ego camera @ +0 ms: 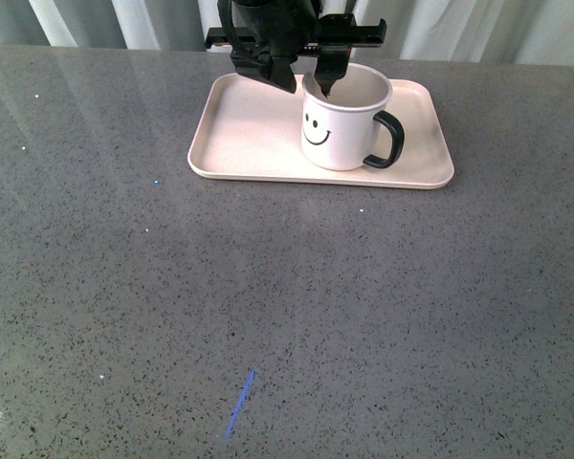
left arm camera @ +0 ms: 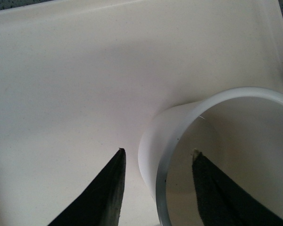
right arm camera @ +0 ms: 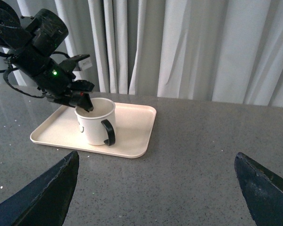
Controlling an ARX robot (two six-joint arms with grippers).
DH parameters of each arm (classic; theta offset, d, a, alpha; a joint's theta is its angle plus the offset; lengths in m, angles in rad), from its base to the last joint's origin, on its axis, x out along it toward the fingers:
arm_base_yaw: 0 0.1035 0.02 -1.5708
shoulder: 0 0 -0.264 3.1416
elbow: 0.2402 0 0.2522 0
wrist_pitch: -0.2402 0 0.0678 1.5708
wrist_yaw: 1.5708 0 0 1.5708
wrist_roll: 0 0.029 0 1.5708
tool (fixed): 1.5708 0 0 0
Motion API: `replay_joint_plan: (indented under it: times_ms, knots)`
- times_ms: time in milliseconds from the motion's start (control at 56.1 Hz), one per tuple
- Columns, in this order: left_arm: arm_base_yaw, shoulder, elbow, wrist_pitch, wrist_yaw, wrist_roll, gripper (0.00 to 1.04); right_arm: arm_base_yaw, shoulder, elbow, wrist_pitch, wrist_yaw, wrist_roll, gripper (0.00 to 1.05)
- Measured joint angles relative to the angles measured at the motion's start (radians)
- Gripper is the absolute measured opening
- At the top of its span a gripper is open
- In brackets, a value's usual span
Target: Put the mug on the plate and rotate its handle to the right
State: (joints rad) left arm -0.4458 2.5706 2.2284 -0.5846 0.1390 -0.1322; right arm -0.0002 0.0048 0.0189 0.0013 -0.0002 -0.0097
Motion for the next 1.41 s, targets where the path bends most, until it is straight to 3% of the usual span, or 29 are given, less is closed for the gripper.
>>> replay_joint_plan:
  times_ms: [356, 552, 623, 695, 712, 819, 1033, 1104, 1407]
  knots:
    - [0.000, -0.236, -0.282, 0.173, 0.014, 0.012, 0.96, 0.000, 0.000, 0.000, 0.000, 0.000, 0.000, 0.96]
    - [0.024, -0.518, -0.588, 0.408, -0.006, -0.014, 0.96, 0.000, 0.000, 0.000, 0.000, 0.000, 0.000, 0.96]
    - [0.033, -0.554, -0.619, 0.421, -0.010, -0.021, 0.96, 0.000, 0.000, 0.000, 0.000, 0.000, 0.000, 0.96]
    - [0.028, -0.584, -0.756, 0.715, -0.251, 0.036, 0.85, 0.000, 0.000, 0.000, 0.000, 0.000, 0.000, 0.96]
    - [0.048, -0.655, -1.021, 1.133, -0.469, 0.087, 0.69, 0.000, 0.000, 0.000, 0.000, 0.000, 0.000, 0.96]
    - [0.099, -0.776, -1.275, 1.409, -0.468, 0.107, 0.52, 0.000, 0.000, 0.000, 0.000, 0.002, 0.000, 0.96]
    - [0.190, -0.982, -1.589, 1.554, -0.402, 0.116, 0.18, 0.000, 0.000, 0.000, 0.000, 0.000, 0.000, 0.96]
    - [0.218, -1.047, -1.707, 1.578, -0.360, 0.116, 0.01, 0.000, 0.000, 0.000, 0.000, 0.000, 0.000, 0.96]
    - [0.314, -1.304, -1.974, 1.590, -0.269, 0.121, 0.01, 0.000, 0.000, 0.000, 0.000, 0.000, 0.000, 0.96]
